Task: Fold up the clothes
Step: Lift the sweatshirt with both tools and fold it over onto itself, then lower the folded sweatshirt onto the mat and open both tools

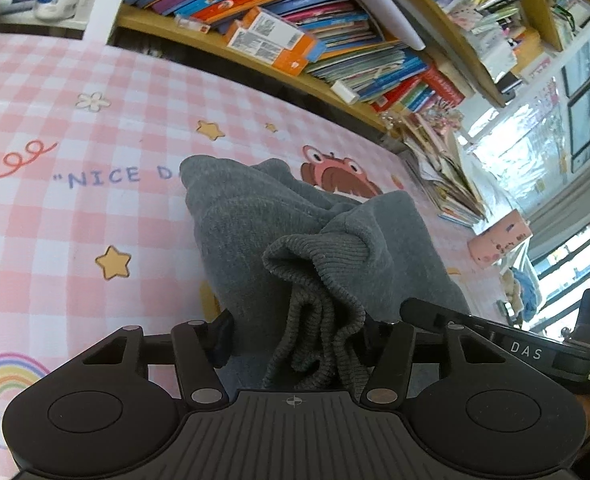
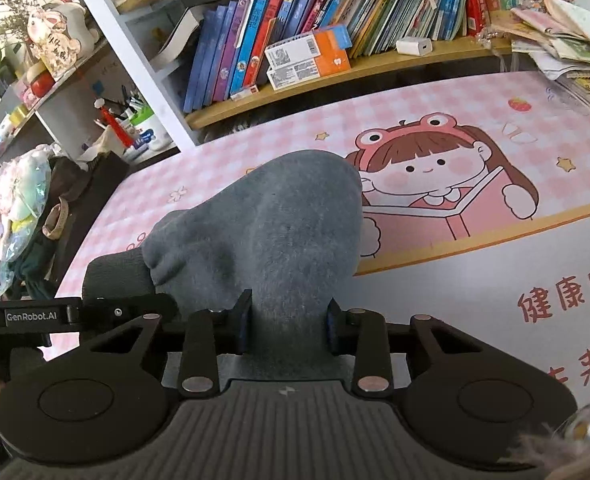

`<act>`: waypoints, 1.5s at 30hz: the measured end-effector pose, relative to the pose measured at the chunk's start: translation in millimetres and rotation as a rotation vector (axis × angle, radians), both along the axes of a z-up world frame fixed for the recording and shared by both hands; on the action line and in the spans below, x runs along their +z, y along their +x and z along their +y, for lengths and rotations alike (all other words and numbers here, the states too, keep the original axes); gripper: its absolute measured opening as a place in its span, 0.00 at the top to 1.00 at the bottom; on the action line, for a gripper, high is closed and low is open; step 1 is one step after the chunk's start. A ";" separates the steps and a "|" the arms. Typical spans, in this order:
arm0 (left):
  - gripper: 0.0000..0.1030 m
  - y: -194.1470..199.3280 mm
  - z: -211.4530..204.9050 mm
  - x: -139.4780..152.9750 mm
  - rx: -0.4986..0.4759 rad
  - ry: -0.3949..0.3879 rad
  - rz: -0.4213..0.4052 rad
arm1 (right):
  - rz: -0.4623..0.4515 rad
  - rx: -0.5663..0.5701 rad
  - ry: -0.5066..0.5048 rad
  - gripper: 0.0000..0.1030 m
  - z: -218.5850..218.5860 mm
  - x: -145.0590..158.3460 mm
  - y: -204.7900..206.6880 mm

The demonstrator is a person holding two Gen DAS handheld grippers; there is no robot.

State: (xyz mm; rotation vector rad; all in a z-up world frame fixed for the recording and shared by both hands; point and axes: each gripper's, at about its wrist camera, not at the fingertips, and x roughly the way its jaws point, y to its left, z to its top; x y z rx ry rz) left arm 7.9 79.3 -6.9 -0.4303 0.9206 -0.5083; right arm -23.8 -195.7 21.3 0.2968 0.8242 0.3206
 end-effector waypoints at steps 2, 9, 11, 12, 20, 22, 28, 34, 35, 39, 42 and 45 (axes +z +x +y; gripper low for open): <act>0.47 4.1 -2.2 1.8 -0.012 -0.004 -0.004 | -0.002 -0.008 -0.005 0.70 -1.1 2.5 1.1; 0.47 22.5 -19.3 8.0 -0.018 -0.011 -0.021 | -0.019 -0.002 -0.020 0.70 -17.1 10.4 18.9; 0.47 29.2 -27.3 9.1 0.001 -0.010 -0.024 | -0.026 0.013 -0.023 0.70 -24.1 12.2 28.4; 0.47 32.6 -31.4 9.7 0.011 -0.009 -0.025 | -0.030 0.021 -0.024 0.70 -27.8 13.0 33.5; 0.46 66.4 -58.3 12.0 0.059 0.029 -0.025 | -0.037 0.091 -0.007 0.70 -57.0 7.9 85.1; 0.46 77.5 -62.4 14.0 0.061 0.045 -0.034 | -0.039 0.101 0.004 0.70 -62.0 5.4 98.4; 0.46 115.4 -71.8 17.1 0.075 0.069 -0.057 | -0.052 0.114 0.030 0.70 -72.8 -0.1 143.1; 0.46 147.5 -74.0 13.2 0.101 0.072 -0.064 | -0.069 0.135 0.020 0.70 -73.4 -3.2 186.2; 0.46 152.6 -74.1 12.2 0.106 0.073 -0.066 | -0.070 0.136 0.021 0.70 -73.5 -4.1 192.7; 0.46 171.6 -74.2 9.4 0.121 0.083 -0.065 | -0.068 0.132 0.033 0.70 -72.8 -10.0 215.2; 0.46 183.8 -75.0 7.7 0.132 0.097 -0.066 | -0.065 0.126 0.036 0.70 -70.1 -14.6 227.6; 0.46 193.5 -74.1 6.1 0.146 0.102 -0.064 | -0.065 0.123 0.036 0.70 -67.2 -18.2 238.6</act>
